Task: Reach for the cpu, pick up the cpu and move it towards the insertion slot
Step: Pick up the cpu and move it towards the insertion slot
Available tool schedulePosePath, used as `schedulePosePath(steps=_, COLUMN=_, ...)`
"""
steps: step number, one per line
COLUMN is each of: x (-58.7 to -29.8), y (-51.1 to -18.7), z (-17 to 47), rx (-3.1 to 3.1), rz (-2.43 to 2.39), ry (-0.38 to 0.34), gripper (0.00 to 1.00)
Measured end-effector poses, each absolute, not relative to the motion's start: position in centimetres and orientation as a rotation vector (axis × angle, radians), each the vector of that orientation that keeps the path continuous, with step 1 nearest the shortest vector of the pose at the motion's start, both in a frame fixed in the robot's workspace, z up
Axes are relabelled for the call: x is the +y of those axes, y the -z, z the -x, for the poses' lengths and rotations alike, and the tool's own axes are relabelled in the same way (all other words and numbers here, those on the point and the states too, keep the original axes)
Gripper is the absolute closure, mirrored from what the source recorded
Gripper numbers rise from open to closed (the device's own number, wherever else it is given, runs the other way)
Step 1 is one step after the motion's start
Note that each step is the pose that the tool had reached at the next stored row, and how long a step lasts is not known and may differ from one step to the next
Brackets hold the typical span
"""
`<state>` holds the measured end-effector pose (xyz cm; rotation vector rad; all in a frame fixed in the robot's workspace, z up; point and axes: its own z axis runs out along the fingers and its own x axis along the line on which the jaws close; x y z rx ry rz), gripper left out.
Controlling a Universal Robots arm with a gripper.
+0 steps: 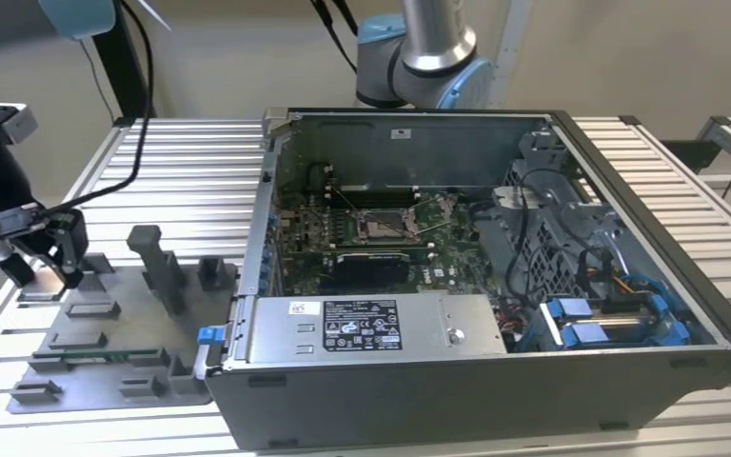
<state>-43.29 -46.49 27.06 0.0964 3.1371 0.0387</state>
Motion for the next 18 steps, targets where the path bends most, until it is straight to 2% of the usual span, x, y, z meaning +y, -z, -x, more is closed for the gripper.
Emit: schedulePosePath(steps=18, x=-46.5, y=-29.3, z=43.3, rx=3.137, rz=-0.096, ry=-0.037, gripper=1.00)
